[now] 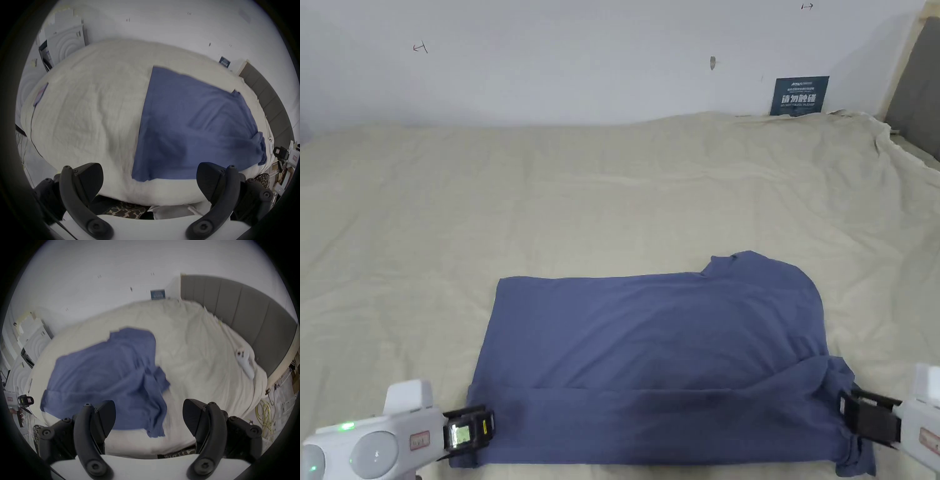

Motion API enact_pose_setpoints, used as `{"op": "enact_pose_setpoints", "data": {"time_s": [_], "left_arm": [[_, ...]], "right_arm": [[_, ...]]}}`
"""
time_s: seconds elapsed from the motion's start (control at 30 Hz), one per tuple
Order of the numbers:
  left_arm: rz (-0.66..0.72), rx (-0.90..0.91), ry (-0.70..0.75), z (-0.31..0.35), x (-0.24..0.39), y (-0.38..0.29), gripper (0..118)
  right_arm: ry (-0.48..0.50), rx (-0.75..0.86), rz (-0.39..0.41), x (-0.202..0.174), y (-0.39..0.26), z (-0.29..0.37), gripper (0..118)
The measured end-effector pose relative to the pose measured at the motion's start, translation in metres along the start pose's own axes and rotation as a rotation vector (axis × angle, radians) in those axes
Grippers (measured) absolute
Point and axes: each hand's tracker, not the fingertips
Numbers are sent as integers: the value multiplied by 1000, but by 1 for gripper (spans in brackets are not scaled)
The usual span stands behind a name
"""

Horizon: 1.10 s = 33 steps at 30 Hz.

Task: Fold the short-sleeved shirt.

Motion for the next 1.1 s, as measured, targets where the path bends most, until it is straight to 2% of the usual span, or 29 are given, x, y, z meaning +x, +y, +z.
{"op": "enact_pose_setpoints", "data": {"time_s": [0.1, 0.2, 0.3, 0.4, 0.43, 0.5, 0.53, 0.6, 0.63, 0.67, 0.73, 0.9, 1.1], "left_arm": [[-29, 120, -10, 23, 8, 17, 118], [-48, 191, -5, 42, 20, 35, 118], [-72, 260, -14, 52, 30, 47, 115], [-99, 367, 13, 57, 42, 54, 95], [-103, 392, 18, 57, 46, 56, 83], [-94, 420, 15, 59, 51, 59, 69], [-93, 439, 2, 58, 53, 61, 51], [-92, 445, -20, 55, 57, 67, 16], [-81, 427, -44, 53, 58, 71, 4], [-71, 425, -57, 51, 59, 75, 0], [-62, 407, -103, 45, 59, 82, 0], [-96, 356, -84, 12, 67, 108, 0], [-93, 208, -119, -60, 62, 165, 0]], "right_arm": [[25, 116, 7, -13, 23, 25, 93], [43, 201, 10, -28, 39, 41, 102], [49, 268, 51, -45, 50, 50, 103], [31, 311, 74, -60, 55, 50, 102], [32, 321, 85, -65, 57, 51, 97], [28, 358, 103, -73, 58, 49, 73], [18, 368, 116, -77, 60, 47, 47], [8, 375, 139, -78, 63, 37, 9], [8, 382, 143, -78, 64, 33, 4], [16, 388, 141, -78, 65, 30, 2], [19, 391, 139, -81, 69, 23, 0], [11, 381, 136, -85, 81, 2, 0], [8, 341, 122, -77, 93, -34, 0]]}}
